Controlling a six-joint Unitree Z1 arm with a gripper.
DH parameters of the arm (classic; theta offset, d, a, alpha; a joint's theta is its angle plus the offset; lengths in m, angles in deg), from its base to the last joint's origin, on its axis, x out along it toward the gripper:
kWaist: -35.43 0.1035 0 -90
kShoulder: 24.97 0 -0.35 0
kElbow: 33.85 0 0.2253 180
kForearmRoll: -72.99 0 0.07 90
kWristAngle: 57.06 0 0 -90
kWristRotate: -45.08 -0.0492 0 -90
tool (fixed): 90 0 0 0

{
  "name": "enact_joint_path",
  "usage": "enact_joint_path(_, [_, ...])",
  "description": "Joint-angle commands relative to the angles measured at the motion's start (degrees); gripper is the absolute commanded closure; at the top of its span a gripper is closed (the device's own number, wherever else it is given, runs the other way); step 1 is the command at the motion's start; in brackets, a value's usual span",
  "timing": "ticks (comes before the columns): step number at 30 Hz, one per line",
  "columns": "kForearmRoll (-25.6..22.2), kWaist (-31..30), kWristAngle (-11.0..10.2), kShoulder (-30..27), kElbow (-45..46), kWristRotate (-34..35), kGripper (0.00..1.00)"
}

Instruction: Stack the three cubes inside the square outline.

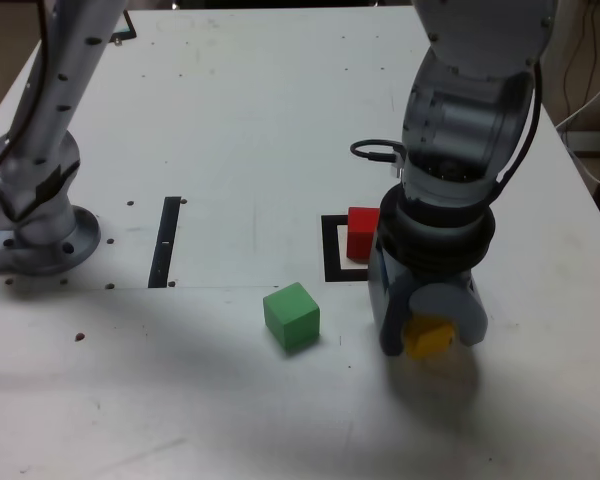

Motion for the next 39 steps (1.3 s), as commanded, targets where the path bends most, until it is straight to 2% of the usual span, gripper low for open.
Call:
enact_joint_path(1, [-0.1, 0.0, 0.0, -0.6, 0.1, -0.1, 0.75])
enact_joint_path(7, [-1.2, 0.0, -0.5, -3.2, 0.1, -0.8, 0.75])
enact_joint_path(18, [-4.7, 0.6, -4.5, -13.6, 1.3, -4.4, 0.76])
enact_joint_path(30, [-7.7, 9.8, -2.0, -17.2, 4.8, -22.1, 0.76])
enact_joint_path(36, [-7.6, 13.1, -3.3, -16.6, 7.0, -25.7, 0.76])
enact_joint_path(39, [-6.8, 14.0, -3.3, -15.7, 8.1, -26.0, 0.76])
